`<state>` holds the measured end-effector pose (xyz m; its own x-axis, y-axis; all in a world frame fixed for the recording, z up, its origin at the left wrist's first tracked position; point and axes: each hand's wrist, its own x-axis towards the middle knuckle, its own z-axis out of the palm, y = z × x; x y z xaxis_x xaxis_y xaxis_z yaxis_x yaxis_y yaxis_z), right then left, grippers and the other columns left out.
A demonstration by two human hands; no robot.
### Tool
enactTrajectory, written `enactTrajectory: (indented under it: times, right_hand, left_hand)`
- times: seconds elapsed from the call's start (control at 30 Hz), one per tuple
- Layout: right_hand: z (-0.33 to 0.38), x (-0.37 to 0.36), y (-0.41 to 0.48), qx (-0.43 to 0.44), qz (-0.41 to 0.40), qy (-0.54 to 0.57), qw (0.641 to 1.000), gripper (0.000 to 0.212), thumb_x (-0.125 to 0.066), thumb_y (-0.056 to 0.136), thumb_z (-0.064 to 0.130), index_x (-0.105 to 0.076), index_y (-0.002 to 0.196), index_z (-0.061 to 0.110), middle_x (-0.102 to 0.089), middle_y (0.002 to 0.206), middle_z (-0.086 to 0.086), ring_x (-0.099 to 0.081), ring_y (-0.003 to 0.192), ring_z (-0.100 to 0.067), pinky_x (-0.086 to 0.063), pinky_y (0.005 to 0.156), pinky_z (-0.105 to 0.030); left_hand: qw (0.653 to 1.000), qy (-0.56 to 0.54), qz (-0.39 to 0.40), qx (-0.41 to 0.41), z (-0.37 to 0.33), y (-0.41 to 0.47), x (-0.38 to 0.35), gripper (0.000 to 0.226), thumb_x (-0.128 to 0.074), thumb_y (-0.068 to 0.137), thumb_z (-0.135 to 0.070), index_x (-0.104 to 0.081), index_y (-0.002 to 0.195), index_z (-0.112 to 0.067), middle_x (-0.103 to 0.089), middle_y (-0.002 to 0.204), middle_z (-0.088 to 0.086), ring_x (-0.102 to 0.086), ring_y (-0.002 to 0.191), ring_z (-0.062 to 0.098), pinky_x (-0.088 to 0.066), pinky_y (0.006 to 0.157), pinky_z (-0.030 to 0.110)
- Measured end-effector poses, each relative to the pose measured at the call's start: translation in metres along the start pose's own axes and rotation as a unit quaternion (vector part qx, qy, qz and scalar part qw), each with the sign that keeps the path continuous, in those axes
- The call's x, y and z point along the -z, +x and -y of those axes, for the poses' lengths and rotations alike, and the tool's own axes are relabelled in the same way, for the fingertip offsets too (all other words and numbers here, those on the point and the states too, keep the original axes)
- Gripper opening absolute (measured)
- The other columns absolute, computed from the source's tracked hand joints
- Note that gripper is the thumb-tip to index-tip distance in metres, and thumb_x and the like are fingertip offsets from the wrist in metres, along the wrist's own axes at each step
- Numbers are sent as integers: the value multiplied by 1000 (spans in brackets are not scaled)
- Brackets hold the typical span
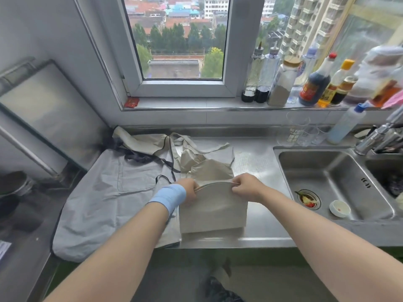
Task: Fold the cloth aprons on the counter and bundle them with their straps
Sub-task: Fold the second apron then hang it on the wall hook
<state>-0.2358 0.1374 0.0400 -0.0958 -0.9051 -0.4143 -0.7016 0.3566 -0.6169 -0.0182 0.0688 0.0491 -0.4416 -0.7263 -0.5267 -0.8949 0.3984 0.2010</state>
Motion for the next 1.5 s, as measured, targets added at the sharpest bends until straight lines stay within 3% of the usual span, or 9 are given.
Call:
enactTrajectory:
  times: [0.3,0.5,0.63,0.77,0.9,1.17,1.27,1.37,1.5]
  right_hand:
    - [-8,-25,78,28,-189,-129,973,23,-53,87,12,-69,96,25,-67,94,4,-62,89,-26,-41,66,-32]
    - [-48,-50,119,148,-150,-273,939,48,-77,64,3,-67,109,19,-63,99,-5,-61,84,-31,-46,68,-38]
    - [-49,-37,136,170,-58,-308,934,20,-55,87,22,-72,97,29,-63,108,2,-58,103,-25,-33,81,-34]
    - [-19,-10,168,161,-122,-276,940,24,-51,83,18,-74,89,24,-67,90,1,-62,90,-27,-37,71,-32]
    - [30,-2,211,177,-107,-201,957,34,-46,92,10,-65,115,26,-61,114,5,-63,94,-28,-43,67,-33]
    - [122,-21,287,202,-45,-304,930,37,-46,101,33,-48,137,33,-59,124,-1,-64,104,-30,-36,68,-31]
    - [132,-34,312,51,-17,-219,974,44,-57,90,48,-50,128,27,-65,115,1,-62,111,-25,-42,73,-33]
    - [127,-38,326,1,-27,-78,997,32,-61,80,19,-62,111,27,-68,112,3,-63,104,-22,-53,81,-32]
    - [128,-32,334,-55,-89,198,975,26,-64,76,15,-62,98,29,-68,102,4,-64,94,-17,-54,88,-32]
  left_hand:
    - [941,18,-337,-18,17,62,-39,44,-66,69,1,-65,106,-23,-59,102,2,-58,93,29,-45,75,36]
    - [995,54,-50,-60,21,92,-61,65,-58,85,-21,-34,144,-32,-23,153,1,-21,141,24,-29,108,36]
    - [997,32,-44,-58,33,106,-52,45,-55,85,-34,-51,130,-34,-40,138,-4,-36,132,21,-36,102,35]
    - [992,-92,-85,6,46,127,-12,26,-51,90,-29,-62,114,-31,-59,118,-5,-58,110,22,-48,93,36]
    - [943,-228,-203,130,66,154,24,16,-53,87,-18,-60,101,-24,-64,104,-2,-60,91,21,-48,82,29]
    - [923,-325,-37,203,96,193,41,33,-68,68,-36,-62,95,-17,-68,90,2,-65,80,23,-54,73,32]
    - [919,-345,-28,188,105,202,40,24,-65,64,-40,-62,74,-19,-56,69,-2,-52,61,19,-54,70,31]
    - [901,-388,-10,194,106,202,39,25,-76,63,-30,-54,65,-19,-49,64,-4,-54,58,18,-59,74,30]
    - [894,-408,5,187,112,201,36,24,-78,70,-22,-54,65,-21,-51,64,-4,-55,58,18,-55,64,22]
